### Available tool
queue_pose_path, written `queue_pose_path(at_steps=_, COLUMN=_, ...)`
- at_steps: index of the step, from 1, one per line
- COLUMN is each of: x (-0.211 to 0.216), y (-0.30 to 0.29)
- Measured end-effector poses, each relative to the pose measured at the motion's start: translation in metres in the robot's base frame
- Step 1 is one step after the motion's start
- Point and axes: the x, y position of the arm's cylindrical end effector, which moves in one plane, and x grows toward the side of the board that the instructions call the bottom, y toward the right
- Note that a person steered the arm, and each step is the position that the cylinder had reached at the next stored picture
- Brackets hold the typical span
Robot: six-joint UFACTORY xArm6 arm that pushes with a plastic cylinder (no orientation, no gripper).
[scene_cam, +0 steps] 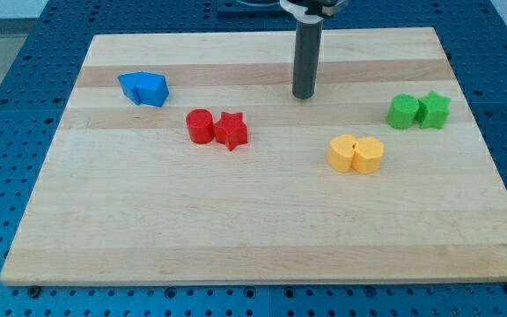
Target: Place your hand above the red circle
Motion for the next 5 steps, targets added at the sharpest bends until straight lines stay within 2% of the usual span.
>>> queue_pose_path(at_steps=1, x=-0.019, y=0.0)
queue_pose_path(at_steps=2, x=-0.048, y=-0.019)
queue_pose_path(at_steps=3, x=-0.057, y=-0.044)
queue_pose_path(at_steps=5, x=0.005, y=-0.054)
